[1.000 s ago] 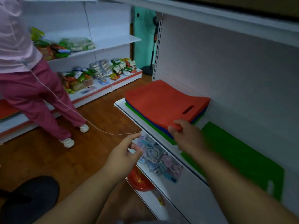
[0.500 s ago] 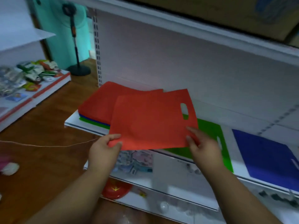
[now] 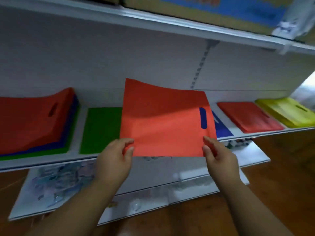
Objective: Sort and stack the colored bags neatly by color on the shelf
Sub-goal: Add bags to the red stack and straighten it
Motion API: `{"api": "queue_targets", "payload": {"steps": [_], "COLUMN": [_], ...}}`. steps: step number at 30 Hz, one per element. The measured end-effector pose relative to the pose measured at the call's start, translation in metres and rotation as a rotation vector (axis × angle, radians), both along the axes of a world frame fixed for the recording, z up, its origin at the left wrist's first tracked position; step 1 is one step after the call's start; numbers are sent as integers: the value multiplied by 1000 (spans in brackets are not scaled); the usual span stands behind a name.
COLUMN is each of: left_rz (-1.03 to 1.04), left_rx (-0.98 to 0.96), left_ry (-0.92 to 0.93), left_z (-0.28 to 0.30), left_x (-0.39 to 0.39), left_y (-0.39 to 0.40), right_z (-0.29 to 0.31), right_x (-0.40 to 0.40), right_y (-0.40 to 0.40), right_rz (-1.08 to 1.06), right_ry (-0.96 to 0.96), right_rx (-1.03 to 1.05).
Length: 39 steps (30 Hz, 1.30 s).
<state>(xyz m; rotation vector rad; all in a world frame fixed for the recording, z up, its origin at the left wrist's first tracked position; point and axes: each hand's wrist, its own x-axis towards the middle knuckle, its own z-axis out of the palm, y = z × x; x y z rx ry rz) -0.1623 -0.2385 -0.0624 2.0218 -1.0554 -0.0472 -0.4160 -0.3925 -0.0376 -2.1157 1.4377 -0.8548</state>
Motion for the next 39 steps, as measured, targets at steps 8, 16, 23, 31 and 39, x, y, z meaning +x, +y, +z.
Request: {"api": "queue_targets", "payload": {"steps": [8,16,23,31,39], "left_rz": [-144,-201,-257,-208,-1], "left_rx": [18,90,141,181,317], "left_ry": [-78,-106,-148,-192,-160], "left_z": [4,5,4,6,-9], "left_x": [-161,-245,-254,-307,-377], "left_y": [-135,-234,-335,-426,-490], "right_z": [0,0,-8,1,-15], "right_x": [-178,-262,-281,-331,-365], "right_y": [-111,-210,-284,-394,-519], "right_rz": [-158,-184,-219,-225,-4], "right_ry": [49,84,147,200,360], "right_rx": [-39,-7,-1,8,16]}}
